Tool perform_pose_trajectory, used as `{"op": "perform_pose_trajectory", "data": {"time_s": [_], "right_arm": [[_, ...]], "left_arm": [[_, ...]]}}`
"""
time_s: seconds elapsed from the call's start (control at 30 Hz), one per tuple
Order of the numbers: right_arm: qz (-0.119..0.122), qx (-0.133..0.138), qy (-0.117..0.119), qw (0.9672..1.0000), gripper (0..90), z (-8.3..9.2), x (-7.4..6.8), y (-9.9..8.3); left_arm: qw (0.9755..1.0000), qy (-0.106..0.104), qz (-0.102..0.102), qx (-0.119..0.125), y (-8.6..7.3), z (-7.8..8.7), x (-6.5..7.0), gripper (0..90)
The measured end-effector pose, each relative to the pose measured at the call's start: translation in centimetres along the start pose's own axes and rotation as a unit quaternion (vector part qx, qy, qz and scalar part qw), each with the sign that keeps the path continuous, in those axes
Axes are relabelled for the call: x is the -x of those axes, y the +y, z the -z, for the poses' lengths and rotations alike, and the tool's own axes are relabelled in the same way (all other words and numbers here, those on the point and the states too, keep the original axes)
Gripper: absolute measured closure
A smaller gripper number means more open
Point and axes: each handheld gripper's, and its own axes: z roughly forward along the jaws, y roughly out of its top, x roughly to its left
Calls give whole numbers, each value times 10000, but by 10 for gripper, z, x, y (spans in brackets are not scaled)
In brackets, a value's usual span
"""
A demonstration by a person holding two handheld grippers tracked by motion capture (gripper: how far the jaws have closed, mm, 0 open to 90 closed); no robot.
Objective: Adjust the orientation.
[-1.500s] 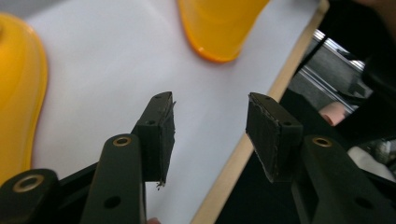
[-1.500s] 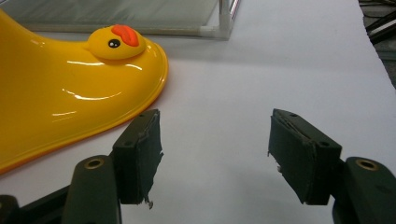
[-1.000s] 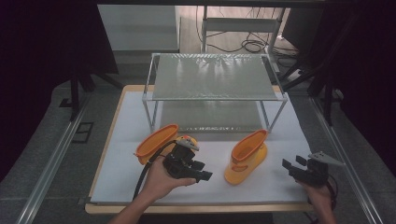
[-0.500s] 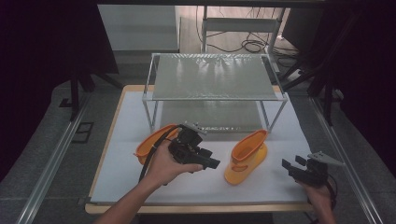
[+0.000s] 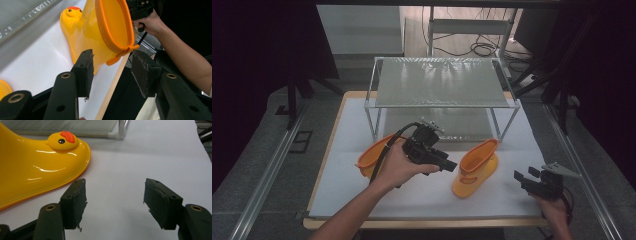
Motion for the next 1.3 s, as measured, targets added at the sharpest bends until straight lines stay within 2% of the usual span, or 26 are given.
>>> {"op": "perform_pose_trajectory", "data": {"time_s": [0.37,0.77,1.0,1.3], "right_arm": [[13,-40,20,10000,343,0,0,0],[-3,-38,29,10000,343,0,1,0],[-9,-36,27,10000,343,0,2,0],[-22,-35,37,10000,343,1,3,0]], "left_arm": [[10000,-27,39,-50,13,-6,-3,528],[9997,-146,33,-198,31,-15,-2,526],[9994,-68,-18,-353,45,-21,-2,525],[9986,-4,43,-529,59,-35,-8,523]]}}
